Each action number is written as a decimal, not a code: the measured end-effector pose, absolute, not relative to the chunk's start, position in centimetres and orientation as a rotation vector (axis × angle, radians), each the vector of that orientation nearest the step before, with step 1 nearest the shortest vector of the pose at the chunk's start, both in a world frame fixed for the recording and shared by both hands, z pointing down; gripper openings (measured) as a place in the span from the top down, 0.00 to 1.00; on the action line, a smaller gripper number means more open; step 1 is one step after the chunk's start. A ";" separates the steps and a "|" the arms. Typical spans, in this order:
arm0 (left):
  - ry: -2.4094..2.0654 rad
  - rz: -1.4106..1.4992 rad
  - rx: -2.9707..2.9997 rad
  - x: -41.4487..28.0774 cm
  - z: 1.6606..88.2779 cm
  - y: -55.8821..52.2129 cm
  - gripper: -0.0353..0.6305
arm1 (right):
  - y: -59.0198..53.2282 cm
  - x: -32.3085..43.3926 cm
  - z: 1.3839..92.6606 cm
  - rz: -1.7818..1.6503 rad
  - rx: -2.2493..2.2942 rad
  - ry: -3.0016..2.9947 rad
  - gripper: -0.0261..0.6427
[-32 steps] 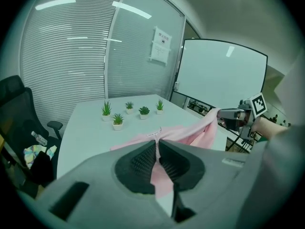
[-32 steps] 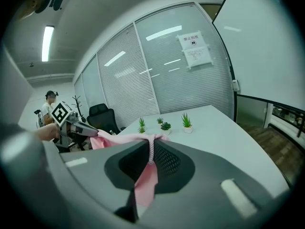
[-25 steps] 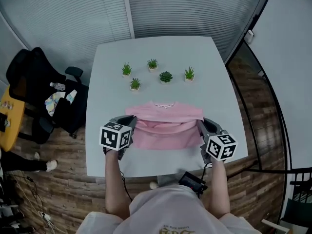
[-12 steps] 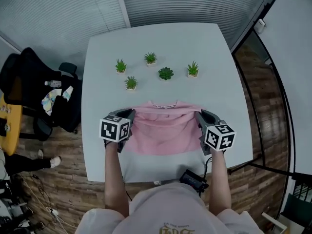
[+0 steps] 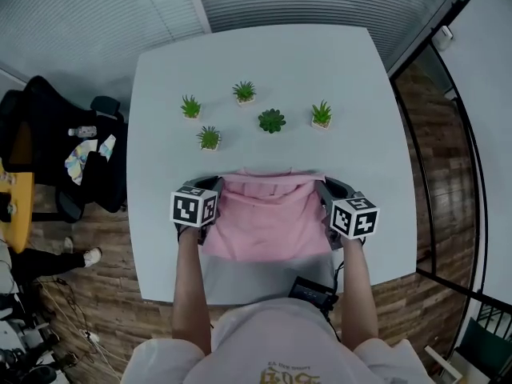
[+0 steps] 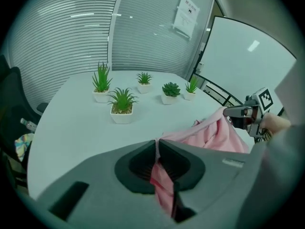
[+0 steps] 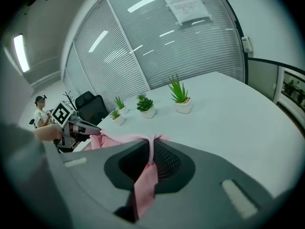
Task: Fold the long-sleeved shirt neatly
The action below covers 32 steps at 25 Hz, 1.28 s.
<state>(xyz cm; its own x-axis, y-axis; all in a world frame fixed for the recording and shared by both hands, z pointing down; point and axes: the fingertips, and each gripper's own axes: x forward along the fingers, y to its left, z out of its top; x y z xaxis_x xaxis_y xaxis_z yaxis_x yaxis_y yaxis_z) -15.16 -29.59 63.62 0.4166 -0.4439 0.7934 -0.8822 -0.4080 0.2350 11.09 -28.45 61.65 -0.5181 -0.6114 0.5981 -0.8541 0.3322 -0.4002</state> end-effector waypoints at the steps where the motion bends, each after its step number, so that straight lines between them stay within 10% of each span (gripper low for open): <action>1: -1.122 0.864 2.009 -15.2 64.1 -29.8 0.90 | -28.7 11.1 62.3 1.010 1.297 -2.254 0.91; 12: -1.334 0.801 2.069 -14.3 64.2 -32.2 0.65 | -30.4 12.8 64.2 1.056 1.401 -2.219 0.74; 32: -1.396 0.695 2.155 -14.5 57.7 -28.0 0.64 | -26.4 11.7 56.7 0.888 1.538 -2.322 0.75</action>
